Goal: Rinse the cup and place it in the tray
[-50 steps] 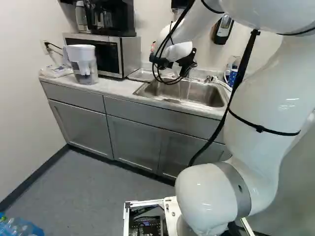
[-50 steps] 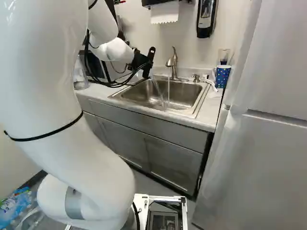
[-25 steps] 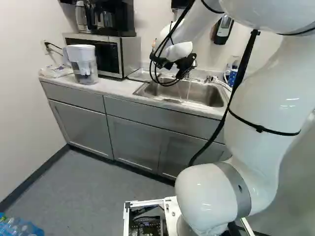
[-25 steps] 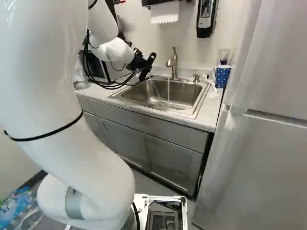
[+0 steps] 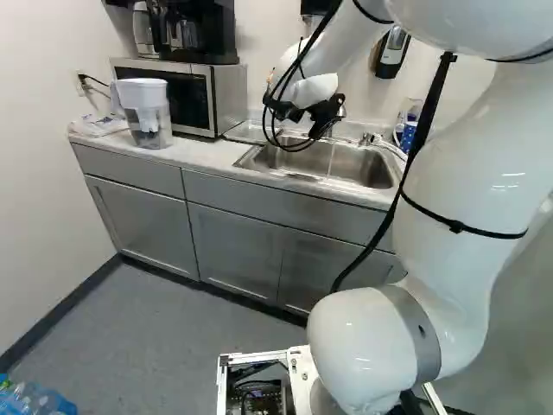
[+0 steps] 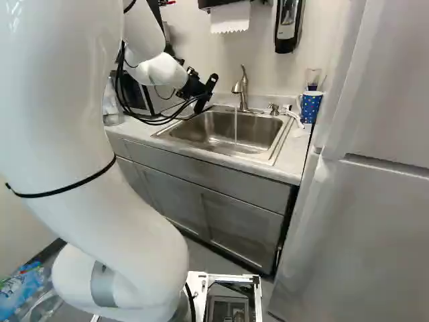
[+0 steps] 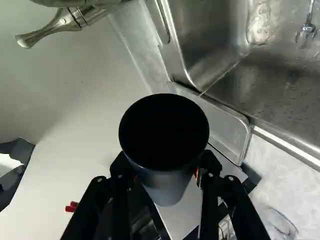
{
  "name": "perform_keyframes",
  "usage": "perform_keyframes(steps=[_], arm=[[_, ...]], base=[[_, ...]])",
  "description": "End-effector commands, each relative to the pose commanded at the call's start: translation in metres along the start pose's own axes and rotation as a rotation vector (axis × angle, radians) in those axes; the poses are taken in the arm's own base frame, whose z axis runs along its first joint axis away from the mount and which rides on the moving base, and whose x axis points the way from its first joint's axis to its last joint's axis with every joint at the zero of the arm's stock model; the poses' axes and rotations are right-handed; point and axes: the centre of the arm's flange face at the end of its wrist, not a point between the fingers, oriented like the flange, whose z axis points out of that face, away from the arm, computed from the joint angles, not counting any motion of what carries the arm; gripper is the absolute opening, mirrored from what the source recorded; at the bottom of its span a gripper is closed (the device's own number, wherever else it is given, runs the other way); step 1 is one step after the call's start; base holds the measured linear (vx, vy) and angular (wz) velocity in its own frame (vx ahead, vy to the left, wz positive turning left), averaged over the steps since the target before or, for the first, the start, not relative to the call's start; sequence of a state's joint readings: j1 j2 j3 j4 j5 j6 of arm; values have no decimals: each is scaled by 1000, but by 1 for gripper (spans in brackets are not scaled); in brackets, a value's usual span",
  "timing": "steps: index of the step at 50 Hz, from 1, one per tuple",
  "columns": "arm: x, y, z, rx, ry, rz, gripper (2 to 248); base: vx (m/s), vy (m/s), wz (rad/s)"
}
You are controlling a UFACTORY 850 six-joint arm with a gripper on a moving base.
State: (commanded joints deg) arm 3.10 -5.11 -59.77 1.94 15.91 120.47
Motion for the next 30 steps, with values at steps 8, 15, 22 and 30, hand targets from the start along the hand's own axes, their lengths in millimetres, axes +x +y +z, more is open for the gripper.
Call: perform_keyframes(steps=[8, 15, 22, 30], arm=[[0, 0, 0, 0, 0, 0, 126], [0, 0, 0, 0, 0, 0, 126], [0, 0, 0, 0, 0, 0, 126], [0, 0, 0, 0, 0, 0, 126]], base=[[0, 0, 0], [0, 0, 0], [0, 0, 0], [0, 0, 0]])
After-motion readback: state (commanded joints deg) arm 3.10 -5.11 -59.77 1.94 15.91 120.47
